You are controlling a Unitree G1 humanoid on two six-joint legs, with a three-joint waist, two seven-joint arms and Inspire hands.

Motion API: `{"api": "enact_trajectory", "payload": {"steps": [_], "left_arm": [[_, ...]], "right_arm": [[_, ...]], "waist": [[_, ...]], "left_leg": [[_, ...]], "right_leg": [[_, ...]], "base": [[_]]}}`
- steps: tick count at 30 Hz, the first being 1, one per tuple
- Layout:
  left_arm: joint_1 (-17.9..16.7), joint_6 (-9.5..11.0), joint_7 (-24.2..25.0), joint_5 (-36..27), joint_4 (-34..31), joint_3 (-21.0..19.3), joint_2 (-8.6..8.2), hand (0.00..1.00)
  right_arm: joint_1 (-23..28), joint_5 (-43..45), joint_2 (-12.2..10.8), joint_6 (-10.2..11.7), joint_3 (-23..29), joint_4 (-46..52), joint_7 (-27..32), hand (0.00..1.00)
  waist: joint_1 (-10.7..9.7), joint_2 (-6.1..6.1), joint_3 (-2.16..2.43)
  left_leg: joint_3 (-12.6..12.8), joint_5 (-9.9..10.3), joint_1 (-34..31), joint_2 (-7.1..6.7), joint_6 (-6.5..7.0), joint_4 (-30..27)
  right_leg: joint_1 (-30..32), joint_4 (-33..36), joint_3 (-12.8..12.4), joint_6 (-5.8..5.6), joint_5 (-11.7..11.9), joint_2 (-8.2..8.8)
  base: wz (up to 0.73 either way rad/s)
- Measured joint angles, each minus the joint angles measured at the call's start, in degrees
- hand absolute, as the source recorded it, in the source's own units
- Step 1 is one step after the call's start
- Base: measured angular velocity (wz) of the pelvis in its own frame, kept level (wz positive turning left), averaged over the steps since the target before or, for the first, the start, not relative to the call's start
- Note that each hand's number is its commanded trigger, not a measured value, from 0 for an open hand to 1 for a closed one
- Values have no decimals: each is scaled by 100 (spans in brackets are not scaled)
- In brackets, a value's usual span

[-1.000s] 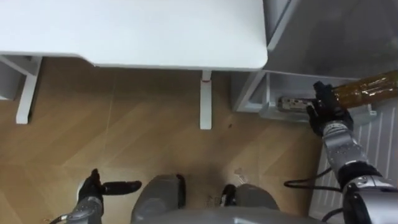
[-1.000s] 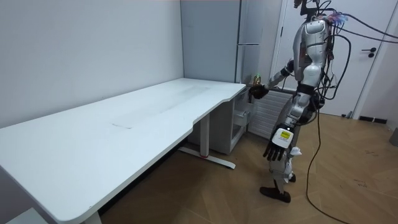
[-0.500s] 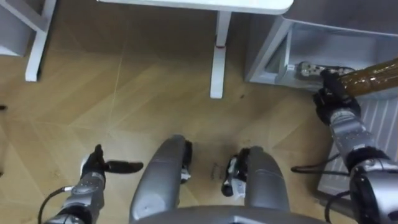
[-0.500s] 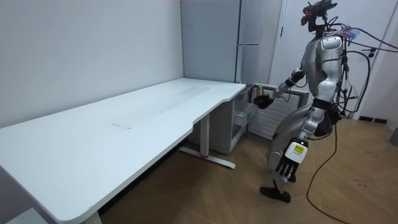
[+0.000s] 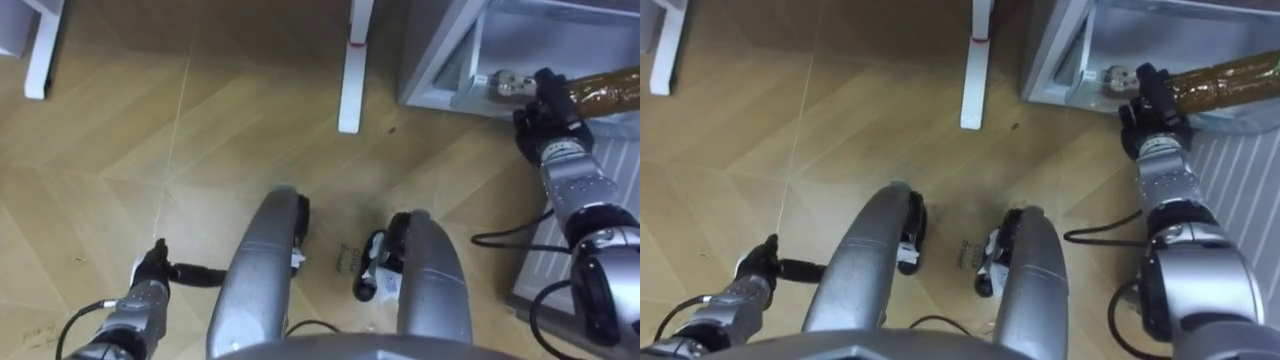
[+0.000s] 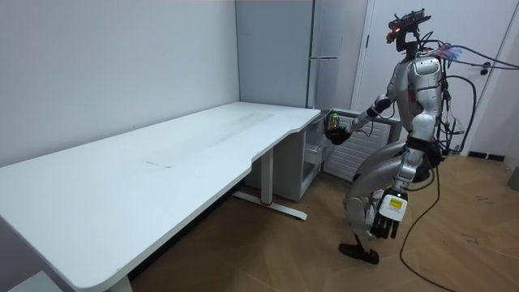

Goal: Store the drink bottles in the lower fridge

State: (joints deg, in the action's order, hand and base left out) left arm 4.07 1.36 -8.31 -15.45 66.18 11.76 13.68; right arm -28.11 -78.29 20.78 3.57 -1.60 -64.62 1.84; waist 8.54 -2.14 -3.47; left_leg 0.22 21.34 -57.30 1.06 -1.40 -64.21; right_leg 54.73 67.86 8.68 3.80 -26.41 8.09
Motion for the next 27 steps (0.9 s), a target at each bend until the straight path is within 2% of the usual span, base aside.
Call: {"api": "enact_trajectory", "payload": {"steps": [2, 5, 10, 12, 15, 21, 22, 23, 24, 27], "left_arm": [[36, -3, 0, -4, 0, 51, 10, 0], [66, 2, -26, -8, 28, 226, 23, 0], [65, 21, -29, -24, 26, 370, 46, 0], [79, 103, -45, -28, 26, 370, 75, 0], [80, 165, -126, -53, 20, 371, 98, 0], [79, 165, -129, -58, 41, 378, 137, 0], [79, 162, -126, -58, 44, 382, 137, 0], [79, 159, -123, -58, 43, 384, 137, 0], [79, 155, -120, -60, 43, 395, 137, 0], [79, 109, -120, -66, 47, 496, 136, 0]], "right_arm": [[-133, -15, 45, -8, -79, 11, -8, 100], [-249, -33, 165, -60, -225, 31, -18, 100], [-572, -41, 184, -65, -275, 84, -42, 100], [-619, -59, 184, -101, -275, 84, -81, 100], [-635, -53, 183, -135, -283, 84, -83, 100], [-689, -53, 182, -238, -267, 83, -68, 100], [-689, -53, 182, -238, -266, 79, -60, 57], [-688, -54, 182, -246, -265, 73, -43, 4], [-689, -54, 182, -247, -264, 73, -28, 0], [-689, -62, 183, -294, -265, 31, 15, 0]], "waist": [[-17, 1, 2], [-18, 2, 4], [-56, -25, 2], [-71, -61, -4], [-83, -94, -9], [-198, -132, -10], [-203, -132, -10], [-212, -132, -10], [-216, -133, -11], [-214, -137, -14]], "left_leg": [[42, -34, -100, -16, 16, 59], [87, -86, -104, -65, 51, 216], [116, -301, -32, -62, 62, 760], [124, -355, 53, -69, 73, 984], [102, -383, 138, -72, 80, 1192], [122, -432, 265, -102, 132, 1516], [124, -433, 280, -102, 133, 1531], [124, -435, 318, -99, 138, 1580], [124, -437, 344, -99, 140, 1616], [125, -463, 439, -133, 157, 1741]], "right_leg": [[129, -16, -10, 2, 24, 71], [171, -111, -64, -13, 52, 56], [143, -636, -46, 0, 303, 35], [61, -848, -14, -10, 349, 47], [-58, -1090, 41, -31, 380, 47], [-224, -1452, 82, -111, 434, 71], [-239, -1476, 80, -116, 437, 71], [-274, -1530, 76, -136, 450, 66], [-294, -1553, 72, -143, 454, 67], [-384, -1663, 77, -161, 472, 55]], "base": [[2], [4], [-2], [0], [4], [3], [-3], [0], [0], [1]]}}
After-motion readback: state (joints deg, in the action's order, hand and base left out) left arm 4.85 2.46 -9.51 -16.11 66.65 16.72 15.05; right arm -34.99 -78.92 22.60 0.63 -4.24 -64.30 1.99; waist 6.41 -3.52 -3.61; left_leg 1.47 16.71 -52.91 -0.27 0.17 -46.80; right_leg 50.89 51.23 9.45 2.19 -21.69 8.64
